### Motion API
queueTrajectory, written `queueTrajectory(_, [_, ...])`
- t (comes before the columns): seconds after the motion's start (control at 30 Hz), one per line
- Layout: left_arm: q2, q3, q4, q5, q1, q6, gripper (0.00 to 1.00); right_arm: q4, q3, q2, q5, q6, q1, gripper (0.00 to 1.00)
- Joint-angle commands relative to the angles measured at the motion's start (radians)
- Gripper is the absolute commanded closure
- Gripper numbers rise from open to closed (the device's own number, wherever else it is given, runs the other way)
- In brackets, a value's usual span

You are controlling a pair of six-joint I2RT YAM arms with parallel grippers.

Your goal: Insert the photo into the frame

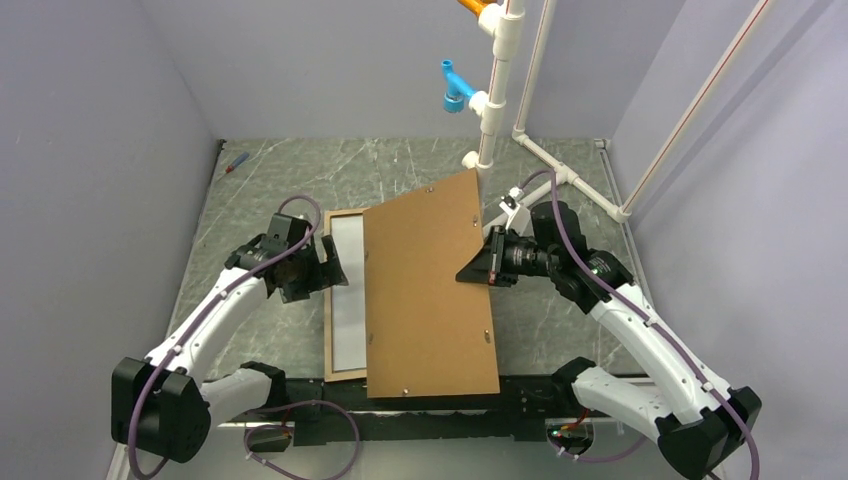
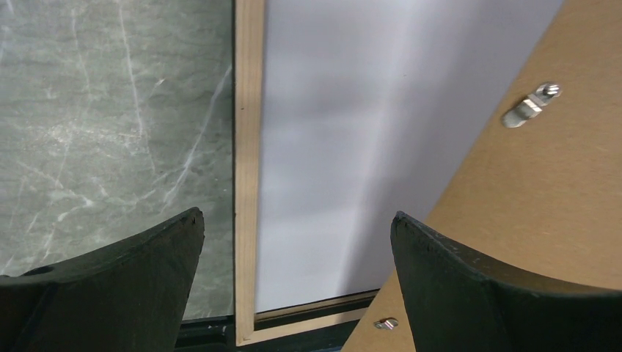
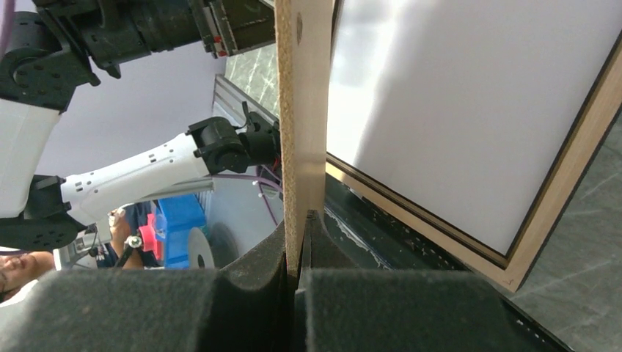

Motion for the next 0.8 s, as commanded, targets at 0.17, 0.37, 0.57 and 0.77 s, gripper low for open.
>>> queueTrajectory(0.17, [-0.011,-0.063,0.004,-0.019,0.058,0.068,0.01,0.233,0.013,0.093,-0.003,0.056,0.049,1.0])
queueTrajectory(0.37, [-0.027,-0.079,0.003,-0.012,0.101,0.09,0.01,0.277,0.026,0.147,0.039,0.074,0.089,1.0])
queueTrajectory(0.57, [-0.014,-0.089,0.019,0.015,0.115,0.114,0.02,0.383,-0.044,0.162,0.085,0.122,0.091,1.0])
queueTrajectory(0.77, [0.016,-0.11,0.052,0.033,0.121,0.126,0.11,0.41,-0.056,0.196,0.13,0.094,0.091,1.0])
